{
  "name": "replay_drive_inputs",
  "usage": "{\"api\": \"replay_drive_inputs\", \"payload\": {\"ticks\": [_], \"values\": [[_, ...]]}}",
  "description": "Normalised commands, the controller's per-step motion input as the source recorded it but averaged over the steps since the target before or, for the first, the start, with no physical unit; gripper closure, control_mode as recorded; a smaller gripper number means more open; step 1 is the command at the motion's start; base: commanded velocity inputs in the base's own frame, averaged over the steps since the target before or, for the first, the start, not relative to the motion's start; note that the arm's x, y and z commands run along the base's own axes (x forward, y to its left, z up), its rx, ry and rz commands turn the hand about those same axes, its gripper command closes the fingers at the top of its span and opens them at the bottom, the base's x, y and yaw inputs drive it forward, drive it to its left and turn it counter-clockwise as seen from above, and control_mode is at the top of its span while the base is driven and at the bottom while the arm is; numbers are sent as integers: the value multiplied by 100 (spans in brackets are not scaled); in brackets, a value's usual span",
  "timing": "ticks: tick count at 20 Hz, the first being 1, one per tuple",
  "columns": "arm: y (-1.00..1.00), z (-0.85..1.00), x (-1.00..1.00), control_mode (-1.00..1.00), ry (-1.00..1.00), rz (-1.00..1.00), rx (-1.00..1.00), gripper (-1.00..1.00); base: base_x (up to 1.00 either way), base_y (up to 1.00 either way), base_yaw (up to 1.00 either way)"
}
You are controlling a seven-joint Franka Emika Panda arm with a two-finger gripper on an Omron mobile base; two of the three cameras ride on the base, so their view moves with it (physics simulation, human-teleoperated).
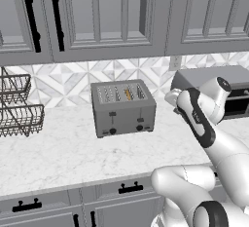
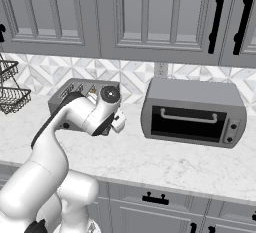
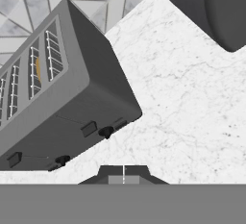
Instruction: Start the toaster. Once the lever pops up, take the bread to the plate on the dining counter.
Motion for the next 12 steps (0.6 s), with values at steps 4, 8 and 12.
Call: {"api": "replay_drive_inputs", "payload": {"ticks": [4, 8, 12], "values": [[0, 0, 0, -100, 0, 0, 0, 100, 0, 0, 0], [0, 0, 0, -100, 0, 0, 0, 100, 0, 0, 0], [0, 0, 0, -100, 0, 0, 0, 100, 0, 0, 0]]}}
